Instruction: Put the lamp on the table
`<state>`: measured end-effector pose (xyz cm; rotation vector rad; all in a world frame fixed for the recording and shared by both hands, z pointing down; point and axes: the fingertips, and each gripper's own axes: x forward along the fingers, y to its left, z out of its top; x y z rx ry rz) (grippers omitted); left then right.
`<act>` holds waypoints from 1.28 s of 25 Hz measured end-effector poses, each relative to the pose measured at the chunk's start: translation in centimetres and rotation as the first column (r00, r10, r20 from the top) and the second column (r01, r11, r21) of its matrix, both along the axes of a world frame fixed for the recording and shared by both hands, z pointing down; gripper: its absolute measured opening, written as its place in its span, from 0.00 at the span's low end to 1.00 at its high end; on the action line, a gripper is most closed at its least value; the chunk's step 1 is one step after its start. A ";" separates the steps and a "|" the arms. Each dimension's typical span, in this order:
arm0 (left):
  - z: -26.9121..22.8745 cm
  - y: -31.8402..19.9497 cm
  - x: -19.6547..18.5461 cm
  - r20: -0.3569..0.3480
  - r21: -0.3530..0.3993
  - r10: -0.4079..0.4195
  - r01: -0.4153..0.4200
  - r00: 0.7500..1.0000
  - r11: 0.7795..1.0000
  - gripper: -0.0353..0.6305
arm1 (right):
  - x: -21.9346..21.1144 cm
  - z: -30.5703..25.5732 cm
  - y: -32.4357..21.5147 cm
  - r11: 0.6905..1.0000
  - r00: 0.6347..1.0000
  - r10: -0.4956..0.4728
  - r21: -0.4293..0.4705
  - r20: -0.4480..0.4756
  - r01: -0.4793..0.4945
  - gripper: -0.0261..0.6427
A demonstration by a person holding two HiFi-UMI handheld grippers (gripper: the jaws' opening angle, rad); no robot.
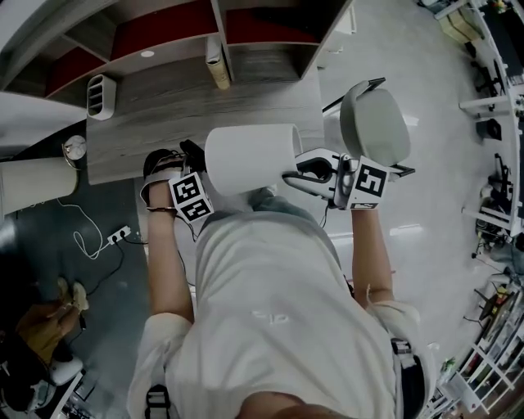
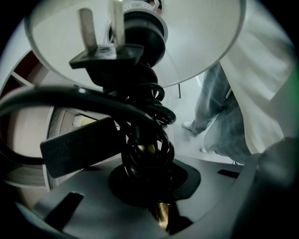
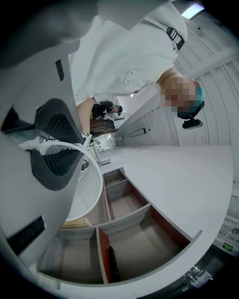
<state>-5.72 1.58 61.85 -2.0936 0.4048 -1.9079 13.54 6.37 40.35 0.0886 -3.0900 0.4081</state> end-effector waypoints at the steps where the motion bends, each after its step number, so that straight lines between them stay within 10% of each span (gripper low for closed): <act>1: 0.1 -0.2 0.4 0.002 -0.002 -0.006 0.006 1.000 1.000 0.15 | 0.4 0.1 -0.3 1.000 1.000 -0.007 -0.003 0.001 0.007 0.13; 16: 3.5 -3.8 3.5 -0.066 -0.061 0.000 -0.004 0.998 0.998 0.15 | 1.7 1.4 -4.7 0.998 0.995 0.041 -0.036 -0.086 -0.045 0.13; 32: 9.4 -11.0 4.8 -0.220 -0.121 0.183 -0.213 0.958 0.970 0.15 | -2.8 3.6 -10.2 0.966 0.931 0.234 -0.045 -0.281 -0.256 0.13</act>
